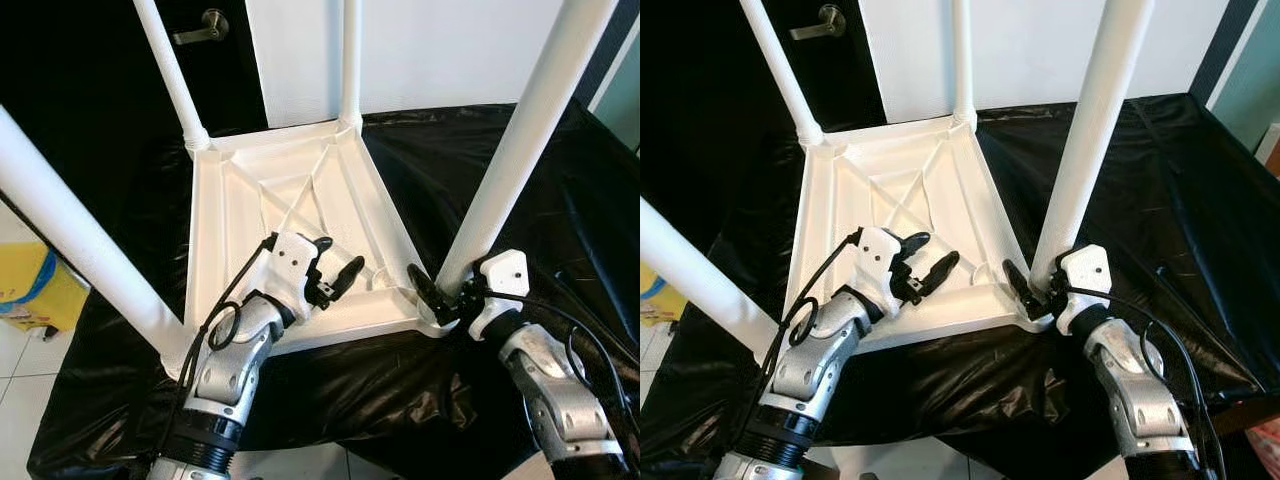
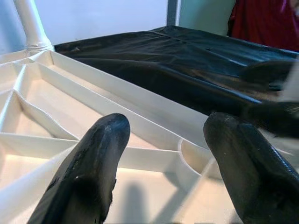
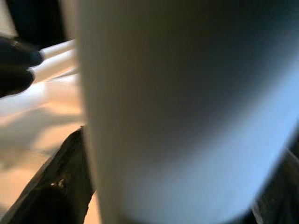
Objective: Building children table
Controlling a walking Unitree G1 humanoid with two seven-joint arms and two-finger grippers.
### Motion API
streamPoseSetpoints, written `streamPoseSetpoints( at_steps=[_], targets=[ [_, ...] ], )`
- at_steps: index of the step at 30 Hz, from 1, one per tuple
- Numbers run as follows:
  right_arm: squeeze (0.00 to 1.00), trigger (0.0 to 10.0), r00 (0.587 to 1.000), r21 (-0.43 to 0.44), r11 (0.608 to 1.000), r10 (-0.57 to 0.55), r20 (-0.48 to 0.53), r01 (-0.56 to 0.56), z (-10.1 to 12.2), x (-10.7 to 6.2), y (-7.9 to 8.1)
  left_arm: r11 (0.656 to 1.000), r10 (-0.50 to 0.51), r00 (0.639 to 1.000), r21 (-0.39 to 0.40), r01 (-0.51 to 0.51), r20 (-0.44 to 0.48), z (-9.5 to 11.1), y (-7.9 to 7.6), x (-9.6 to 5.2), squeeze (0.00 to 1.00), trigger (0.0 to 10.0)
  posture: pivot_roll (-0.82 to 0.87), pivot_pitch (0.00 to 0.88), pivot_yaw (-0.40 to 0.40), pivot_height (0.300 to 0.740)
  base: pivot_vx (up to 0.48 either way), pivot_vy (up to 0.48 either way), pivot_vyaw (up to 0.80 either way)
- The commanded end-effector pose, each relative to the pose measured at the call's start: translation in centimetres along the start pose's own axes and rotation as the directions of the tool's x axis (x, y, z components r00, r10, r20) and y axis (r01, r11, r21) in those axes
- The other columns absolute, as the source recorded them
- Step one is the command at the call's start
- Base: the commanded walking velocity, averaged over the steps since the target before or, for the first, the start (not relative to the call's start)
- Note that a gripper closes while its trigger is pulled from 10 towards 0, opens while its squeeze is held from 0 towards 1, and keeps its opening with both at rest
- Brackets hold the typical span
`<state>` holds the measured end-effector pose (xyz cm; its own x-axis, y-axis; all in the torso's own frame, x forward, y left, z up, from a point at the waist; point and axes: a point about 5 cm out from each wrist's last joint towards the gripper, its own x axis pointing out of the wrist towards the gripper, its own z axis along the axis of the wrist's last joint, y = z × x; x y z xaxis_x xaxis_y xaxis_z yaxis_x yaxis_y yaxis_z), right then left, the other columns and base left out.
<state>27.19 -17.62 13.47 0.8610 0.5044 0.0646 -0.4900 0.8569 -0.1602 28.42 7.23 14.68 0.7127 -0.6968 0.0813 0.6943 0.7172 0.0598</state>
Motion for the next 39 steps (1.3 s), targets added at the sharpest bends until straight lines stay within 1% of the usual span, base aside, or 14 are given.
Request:
streamPoseSetpoints(
  at_steps=[1,2,3,4,9,14,18,19,22,27,29,32,36,39],
  targets=[
    [0.00,10.0,0.997,0.009,0.997,0.072,-0.014,-0.072,-0.5,0.4,0.2,0.991,-0.133,0.991,-0.010,0.133,-0.012,-0.1,-1.0,-0.2,0.00,10.0,-0.18,0.000,0.010,0.740,0.000,0.000,0.00],
    [0.00,6.2,0.996,0.016,0.996,0.088,-0.019,-0.088,-0.6,0.4,0.2,0.990,-0.139,0.990,-0.023,0.139,-0.019,-0.2,-1.1,-0.2,0.00,10.0,-0.17,0.000,0.009,0.740,0.000,0.000,0.00],
    [0.00,6.2,0.996,0.016,0.996,0.088,-0.019,-0.088,-0.6,0.4,0.2,0.990,-0.139,0.990,-0.023,0.139,-0.019,-0.2,-1.1,-0.2,0.00,10.0,-0.17,0.000,0.009,0.740,0.000,0.000,0.00],
    [0.00,0.0,0.991,0.031,0.992,0.127,-0.045,-0.126,-1.3,0.7,0.6,0.988,-0.151,0.988,-0.015,0.151,-0.042,-0.5,-1.4,-0.1,0.00,10.0,-0.16,0.000,0.004,0.740,0.000,0.000,0.00],
    [0.00,0.0,0.983,0.029,0.985,0.174,-0.064,-0.172,-2.3,0.8,0.9,0.990,-0.138,0.989,0.012,0.139,-0.053,-0.7,-1.4,0.0,0.00,10.0,-0.14,0.000,0.002,0.740,0.000,0.000,0.00],
    [0.00,0.0,0.985,0.037,0.987,0.157,-0.067,-0.155,-2.9,0.8,0.8,0.989,-0.119,0.992,0.083,0.123,-0.047,-0.8,-1.3,0.2,0.00,10.0,-0.14,0.000,0.006,0.740,0.000,0.000,0.00],
    [0.00,0.0,0.988,0.054,0.989,0.141,-0.065,-0.137,-3.1,0.8,0.7,0.988,-0.119,0.992,0.089,0.123,-0.046,-0.9,-1.2,0.2,0.00,10.0,-0.15,0.000,0.008,0.740,0.000,0.000,0.00],
    [0.00,10.0,0.990,0.061,0.991,0.126,-0.063,-0.122,-3.2,0.8,0.7,0.989,-0.118,0.992,0.081,0.121,-0.039,-0.8,-1.0,0.3,0.00,10.0,-0.15,0.000,0.008,0.740,0.000,0.000,0.00],
    [0.00,10.0,0.996,0.073,0.995,0.071,-0.050,-0.067,-3.1,1.0,0.7,0.991,-0.121,0.992,0.047,0.122,-0.028,-0.8,-0.7,0.3,0.00,10.0,-0.15,0.000,0.009,0.740,0.000,0.000,0.00],
    [0.00,10.0,0.995,0.043,0.996,-0.075,-0.060,0.077,-3.1,1.4,0.9,0.992,-0.115,0.993,0.056,0.116,-0.017,-0.8,-0.4,0.3,0.00,10.0,-0.15,0.000,0.006,0.740,0.000,0.000,0.00],
    [0.00,10.0,0.995,0.043,0.996,-0.075,-0.060,0.077,-3.1,1.4,0.9,0.992,-0.115,0.993,0.056,0.116,-0.017,-0.8,-0.4,0.3,0.00,10.0,-0.15,0.000,0.006,0.740,0.000,0.000,0.00],
    [0.00,10.0,0.964,0.053,0.964,-0.256,-0.072,0.260,-3.4,1.3,1.3,0.991,-0.129,0.992,0.037,0.129,-0.006,-1.0,-0.6,0.4,0.00,10.0,-0.15,0.000,0.000,0.740,0.000,0.000,0.00],
    [0.00,10.0,0.935,0.075,0.935,-0.338,-0.108,0.346,-4.0,1.3,2.0,0.983,-0.181,0.983,0.003,0.181,0.011,-1.1,-1.0,0.3,0.00,10.0,-0.15,0.000,0.000,0.740,0.000,0.000,0.00],
    [0.00,10.0,0.935,0.075,0.935,-0.338,-0.108,0.346,-4.0,1.3,2.0,0.983,-0.181,0.983,0.003,0.181,0.011,-1.1,-1.0,0.3,0.00,10.0,-0.15,0.000,0.000,0.740,0.000,0.000,0.00]
  ],
)
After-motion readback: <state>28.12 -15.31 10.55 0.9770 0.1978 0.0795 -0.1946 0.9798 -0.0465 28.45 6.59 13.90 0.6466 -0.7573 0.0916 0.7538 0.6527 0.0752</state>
